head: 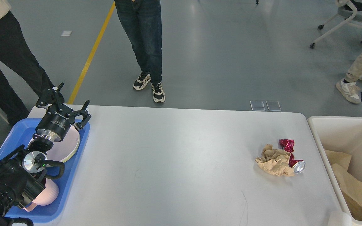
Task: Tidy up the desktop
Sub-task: 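Move the right gripper back over the crumpled paper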
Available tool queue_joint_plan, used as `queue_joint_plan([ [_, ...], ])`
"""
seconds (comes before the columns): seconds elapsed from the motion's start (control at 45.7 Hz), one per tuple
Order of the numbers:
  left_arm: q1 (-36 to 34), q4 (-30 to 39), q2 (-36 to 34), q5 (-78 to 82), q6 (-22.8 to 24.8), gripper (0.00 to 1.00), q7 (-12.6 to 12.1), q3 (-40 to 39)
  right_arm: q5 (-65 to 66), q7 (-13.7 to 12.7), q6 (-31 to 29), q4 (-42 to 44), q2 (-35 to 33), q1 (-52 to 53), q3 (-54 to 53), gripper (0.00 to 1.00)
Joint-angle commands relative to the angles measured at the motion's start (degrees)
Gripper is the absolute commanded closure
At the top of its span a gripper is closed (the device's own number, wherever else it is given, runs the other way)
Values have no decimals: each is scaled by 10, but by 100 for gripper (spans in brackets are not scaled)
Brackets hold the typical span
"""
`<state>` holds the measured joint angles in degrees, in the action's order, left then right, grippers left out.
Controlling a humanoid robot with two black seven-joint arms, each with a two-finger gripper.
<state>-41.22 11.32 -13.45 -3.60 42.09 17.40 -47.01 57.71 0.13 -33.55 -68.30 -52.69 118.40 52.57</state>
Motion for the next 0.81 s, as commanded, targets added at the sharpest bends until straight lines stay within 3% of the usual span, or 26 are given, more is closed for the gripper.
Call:
queue_joint_plan([
  [0.0,0,-2,0,0,0,0,0,0,-2,2,-154,-91,49,210,-2,0],
  [0.088,0,-2,0,0,0,0,0,0,-32,5,-214,-135,82,283,-13,0],
  [0.219,0,0,0,0,0,0,0,0,-126,2,-214,-146,123,322,-14,0],
  [0.372,0,0,0,0,0,0,0,0,-146,0,-214,-141,148,301,1,0],
  [0.438,0,0,0,0,0,0,0,0,-133,-6,-212,-130,152,220,20,0],
  [0.613,0,-2,0,0,0,0,0,0,-93,-28,-12,-54,148,13,45,0],
  [0.788,0,0,0,0,0,0,0,0,-98,-32,120,-20,151,-170,12,0],
])
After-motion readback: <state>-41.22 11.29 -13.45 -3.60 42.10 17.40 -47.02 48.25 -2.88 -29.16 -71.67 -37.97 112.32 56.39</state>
